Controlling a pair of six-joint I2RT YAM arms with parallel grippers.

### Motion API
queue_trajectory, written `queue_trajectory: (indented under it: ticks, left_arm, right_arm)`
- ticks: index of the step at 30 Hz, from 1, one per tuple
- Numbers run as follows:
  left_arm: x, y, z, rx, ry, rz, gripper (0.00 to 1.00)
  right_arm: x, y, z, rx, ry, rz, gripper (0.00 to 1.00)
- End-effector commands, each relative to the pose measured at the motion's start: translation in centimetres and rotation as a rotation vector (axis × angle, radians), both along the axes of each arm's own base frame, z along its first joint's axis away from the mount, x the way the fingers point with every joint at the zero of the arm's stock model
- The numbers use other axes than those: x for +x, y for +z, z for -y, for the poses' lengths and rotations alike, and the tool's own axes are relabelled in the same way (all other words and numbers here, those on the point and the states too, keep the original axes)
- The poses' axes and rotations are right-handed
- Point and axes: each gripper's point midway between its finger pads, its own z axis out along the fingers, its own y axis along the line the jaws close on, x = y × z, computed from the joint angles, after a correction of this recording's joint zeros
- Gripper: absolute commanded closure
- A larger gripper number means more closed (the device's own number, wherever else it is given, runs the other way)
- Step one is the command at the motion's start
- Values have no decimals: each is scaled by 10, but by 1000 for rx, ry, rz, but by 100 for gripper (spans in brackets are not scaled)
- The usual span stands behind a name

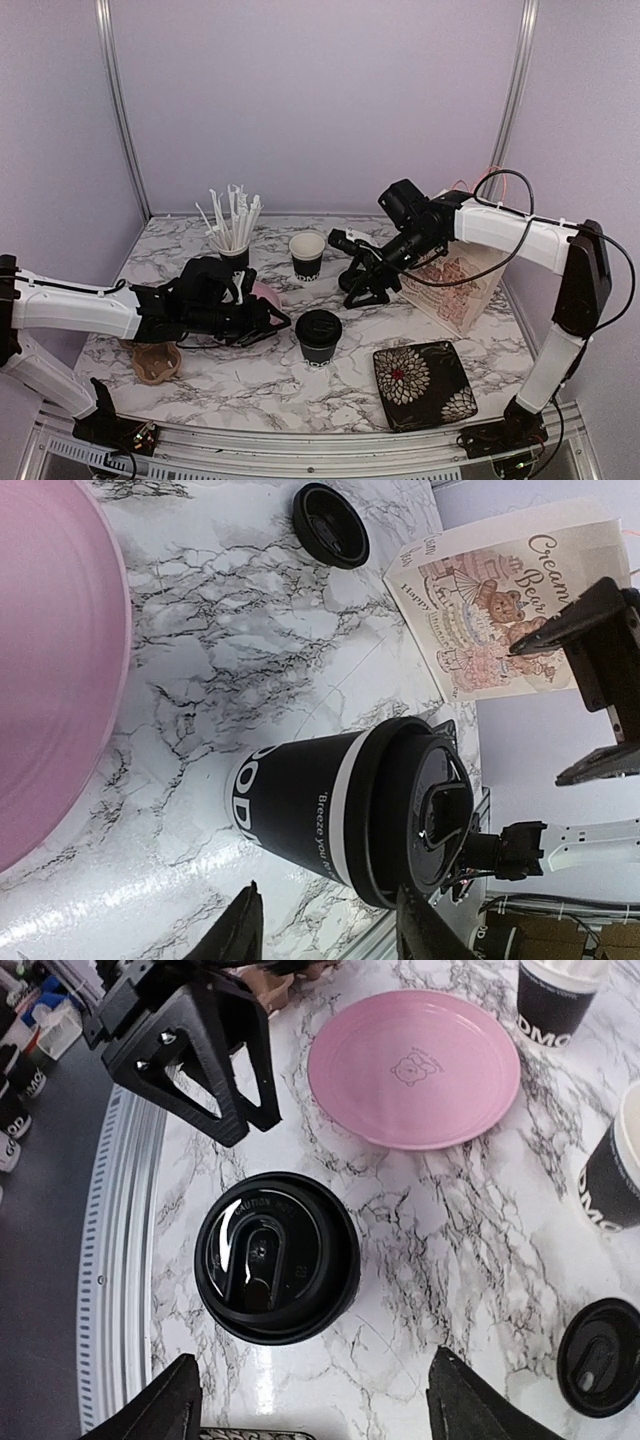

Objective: Pack the takeout coffee

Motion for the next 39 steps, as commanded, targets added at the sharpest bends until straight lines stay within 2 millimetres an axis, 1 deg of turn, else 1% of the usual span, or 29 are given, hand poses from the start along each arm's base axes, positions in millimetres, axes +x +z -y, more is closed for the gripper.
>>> queue_trajectory:
  ticks: [1,5,10,18,24,28,32,35,37,39]
  left_arm:
    - [3,7,7,-47,-2,14,54]
    - [3,5,10,-51,-10,10,54]
    - [2,2,14,-55,-24,2,55]
    - [2,-2,22,-60,-48,-5,58]
    - [0,-7,26,-59,-67,-14,60]
    - [-1,-13,27,-48,-72,-23,60]
    - [-2,-22,27,-35,-76,-38,60]
    - [-5,-33,26,-14,-86,-64,67]
    - [-11,-49,24,12,-93,-110,72]
    - [-18,-68,16,60,-92,-160,74]
  right_arm:
    - [-7,1,-16,-71,124,252,23]
    - [-16,-7,-30,-91,167,287,22]
    - [-24,-16,-40,-117,209,327,20]
    - [-34,-27,-46,-124,250,310,19]
    - [-35,-37,-48,-139,252,284,20]
    - [-37,-47,-47,-151,252,265,23]
    - [-39,-59,-44,-167,253,249,27]
    - [-41,-70,-41,-180,256,236,30]
    - [-44,-78,-38,-191,258,222,32]
    - [-48,-87,-36,-194,263,203,34]
